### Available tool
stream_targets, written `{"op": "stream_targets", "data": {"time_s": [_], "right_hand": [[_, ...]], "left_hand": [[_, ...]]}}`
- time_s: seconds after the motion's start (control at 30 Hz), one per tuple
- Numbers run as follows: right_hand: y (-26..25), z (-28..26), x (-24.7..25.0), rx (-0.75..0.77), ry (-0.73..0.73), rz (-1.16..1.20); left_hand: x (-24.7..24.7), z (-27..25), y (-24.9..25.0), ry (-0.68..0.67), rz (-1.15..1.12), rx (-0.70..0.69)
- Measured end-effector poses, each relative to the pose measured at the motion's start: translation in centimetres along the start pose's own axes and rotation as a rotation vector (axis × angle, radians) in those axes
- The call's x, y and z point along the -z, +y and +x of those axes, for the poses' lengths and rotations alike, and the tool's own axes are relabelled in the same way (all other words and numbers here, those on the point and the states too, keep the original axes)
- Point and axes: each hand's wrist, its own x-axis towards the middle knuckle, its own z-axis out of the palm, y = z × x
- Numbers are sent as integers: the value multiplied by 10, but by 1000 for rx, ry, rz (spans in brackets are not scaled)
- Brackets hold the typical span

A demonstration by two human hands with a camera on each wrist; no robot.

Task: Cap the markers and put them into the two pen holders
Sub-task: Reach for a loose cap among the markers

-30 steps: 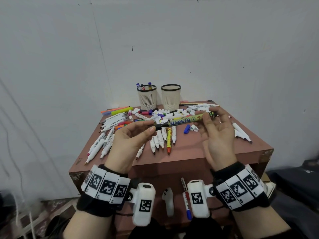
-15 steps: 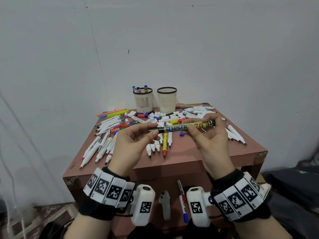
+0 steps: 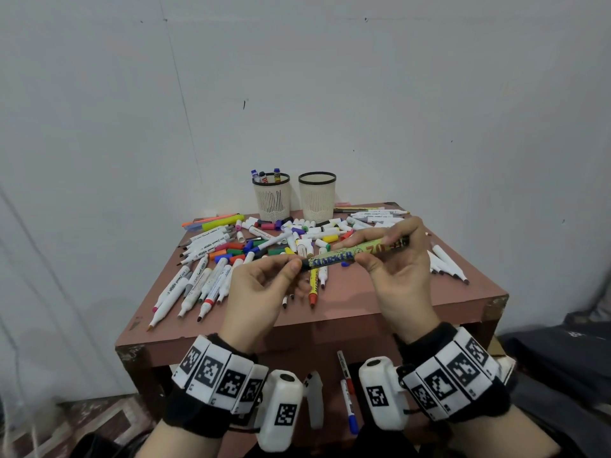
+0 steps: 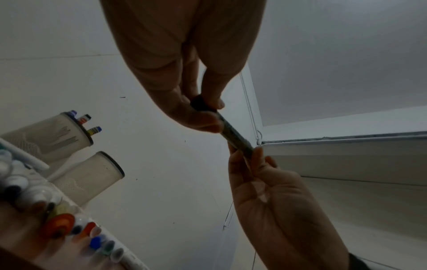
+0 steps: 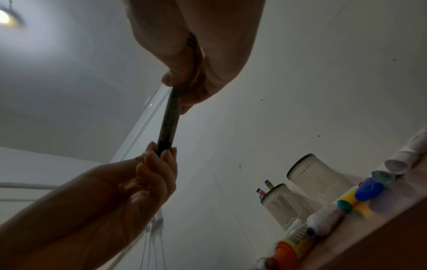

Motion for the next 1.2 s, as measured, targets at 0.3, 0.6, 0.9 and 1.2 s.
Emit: {"op": "stream_targets", "data": {"time_s": [0.3,0.6,0.9,1.2], "right_hand": [[8,11,2,-172,-199,-80],[-9,40,12,-252,-108,-258],[-27,62,3,-192,-254,-409],[-38,84,6,-183,-335,-445]], "left_hand": [[9,-1,-19,21,-110,120],[28,20,-9,21,130,-55],[10,35,24,-122,449,-187],[2,56,44,-194,478,-203]]}}
